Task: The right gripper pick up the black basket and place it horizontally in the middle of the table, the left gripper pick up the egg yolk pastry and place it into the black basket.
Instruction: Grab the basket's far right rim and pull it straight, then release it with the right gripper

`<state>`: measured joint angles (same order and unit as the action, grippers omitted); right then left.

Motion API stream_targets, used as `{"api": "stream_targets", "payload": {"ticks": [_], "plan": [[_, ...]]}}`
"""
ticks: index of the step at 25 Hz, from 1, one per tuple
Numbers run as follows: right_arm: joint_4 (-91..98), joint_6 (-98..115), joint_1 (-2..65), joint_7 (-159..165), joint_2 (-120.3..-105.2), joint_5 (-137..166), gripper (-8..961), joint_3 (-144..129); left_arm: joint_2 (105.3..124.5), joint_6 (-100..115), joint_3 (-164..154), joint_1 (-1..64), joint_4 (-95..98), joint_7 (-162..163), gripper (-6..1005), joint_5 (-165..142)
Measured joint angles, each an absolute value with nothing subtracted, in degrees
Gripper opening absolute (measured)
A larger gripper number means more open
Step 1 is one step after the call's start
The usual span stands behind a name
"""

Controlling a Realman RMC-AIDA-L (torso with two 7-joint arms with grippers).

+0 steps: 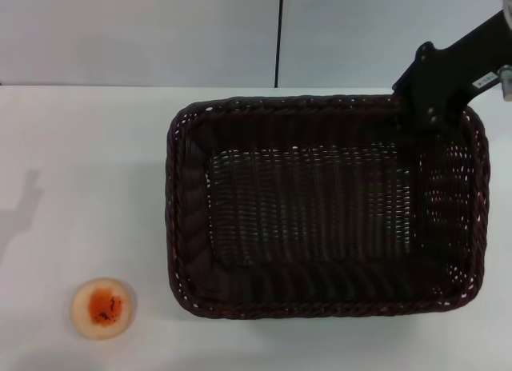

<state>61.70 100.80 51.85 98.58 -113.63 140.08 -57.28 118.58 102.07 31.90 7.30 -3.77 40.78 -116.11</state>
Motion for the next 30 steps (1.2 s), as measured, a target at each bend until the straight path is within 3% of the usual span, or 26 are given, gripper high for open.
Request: {"api": "stream_targets", "payload": {"ticks": [19,24,30], "plan": [[61.5,101.0,51.7,96.5,-114.46,140.8,131,-58.1,118.46,102.7,31.0,6.0,-5.5,40.8,813,-116.1],[61.4,101.0,51.4,96.5,-114.48,140.8,276,-57.7,118.51,102.9,30.3,5.4,-5.8,40.8,813,-116.1],[61.3,99.5,51.4,96.2,-114.54,140.4,270,-57.1,118.54,103.0,29.7,5.1,-5.9,40.8,812,-116.1]]}}
